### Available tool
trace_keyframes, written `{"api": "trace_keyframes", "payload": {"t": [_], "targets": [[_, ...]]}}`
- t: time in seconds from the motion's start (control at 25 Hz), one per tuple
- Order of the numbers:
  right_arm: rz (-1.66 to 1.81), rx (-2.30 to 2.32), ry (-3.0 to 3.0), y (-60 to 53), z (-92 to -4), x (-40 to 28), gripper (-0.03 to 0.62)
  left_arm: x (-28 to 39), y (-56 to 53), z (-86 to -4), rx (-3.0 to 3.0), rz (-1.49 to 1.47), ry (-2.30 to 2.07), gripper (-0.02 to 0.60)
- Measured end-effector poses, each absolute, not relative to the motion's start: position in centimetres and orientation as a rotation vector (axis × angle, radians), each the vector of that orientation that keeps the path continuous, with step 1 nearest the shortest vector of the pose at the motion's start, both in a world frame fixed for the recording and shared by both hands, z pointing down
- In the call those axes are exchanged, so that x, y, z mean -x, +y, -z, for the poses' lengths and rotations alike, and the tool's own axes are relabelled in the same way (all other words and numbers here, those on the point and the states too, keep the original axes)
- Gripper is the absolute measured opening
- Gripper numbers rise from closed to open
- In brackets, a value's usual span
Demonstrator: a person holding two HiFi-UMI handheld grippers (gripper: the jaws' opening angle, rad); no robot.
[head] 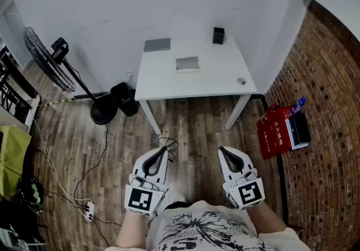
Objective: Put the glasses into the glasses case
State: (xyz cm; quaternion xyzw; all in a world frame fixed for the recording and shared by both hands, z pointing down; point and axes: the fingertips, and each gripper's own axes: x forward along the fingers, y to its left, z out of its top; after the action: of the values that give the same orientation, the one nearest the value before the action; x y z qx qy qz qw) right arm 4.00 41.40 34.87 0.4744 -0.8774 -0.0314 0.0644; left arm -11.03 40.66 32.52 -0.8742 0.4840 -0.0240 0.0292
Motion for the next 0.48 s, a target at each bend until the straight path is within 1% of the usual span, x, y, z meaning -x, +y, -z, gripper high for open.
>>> {"api": "trace_keyframes", "payload": {"t": [0.48], "targets": [[0.073, -1.459, -2.631, 39.7, -35.7, -2.7, 0.014, 12.2, 38.9, -33.2, 2.726, 0.052, 1.455, 0.015]]}}
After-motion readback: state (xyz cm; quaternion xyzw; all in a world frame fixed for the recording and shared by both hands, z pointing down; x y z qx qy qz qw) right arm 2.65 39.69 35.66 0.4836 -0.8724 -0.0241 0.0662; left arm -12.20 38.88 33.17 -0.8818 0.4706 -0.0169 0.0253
